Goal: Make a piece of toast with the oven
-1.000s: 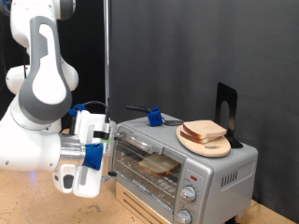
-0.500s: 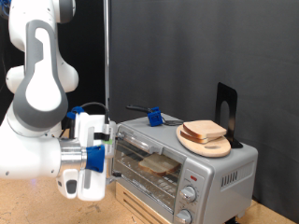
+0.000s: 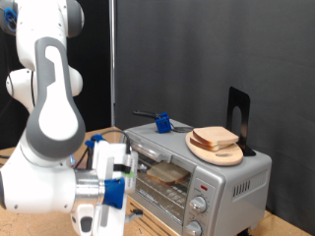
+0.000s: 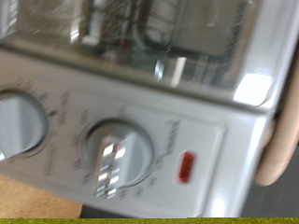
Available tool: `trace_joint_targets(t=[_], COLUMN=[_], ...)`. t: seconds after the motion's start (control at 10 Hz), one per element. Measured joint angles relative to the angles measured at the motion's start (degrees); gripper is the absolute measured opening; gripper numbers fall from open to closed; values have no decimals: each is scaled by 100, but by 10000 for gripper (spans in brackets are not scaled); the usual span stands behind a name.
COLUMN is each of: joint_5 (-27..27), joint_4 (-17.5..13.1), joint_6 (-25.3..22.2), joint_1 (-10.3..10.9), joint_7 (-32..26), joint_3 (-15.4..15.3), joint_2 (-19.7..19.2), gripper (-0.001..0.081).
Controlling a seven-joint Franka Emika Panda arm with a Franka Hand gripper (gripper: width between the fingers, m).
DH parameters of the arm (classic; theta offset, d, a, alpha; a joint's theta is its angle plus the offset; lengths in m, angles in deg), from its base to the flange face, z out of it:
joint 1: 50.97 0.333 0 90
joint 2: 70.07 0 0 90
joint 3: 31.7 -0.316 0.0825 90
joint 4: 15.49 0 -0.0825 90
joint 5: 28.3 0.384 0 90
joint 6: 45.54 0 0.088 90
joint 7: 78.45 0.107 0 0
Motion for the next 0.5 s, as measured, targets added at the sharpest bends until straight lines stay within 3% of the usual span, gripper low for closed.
trace_joint_targets(t=[0.5], joint_5=[66], joint_4=[-1102], joint_6=[218], joint_1=[15], joint_7=[143], joint_3=[-84], joint_2=[-956], gripper=[808])
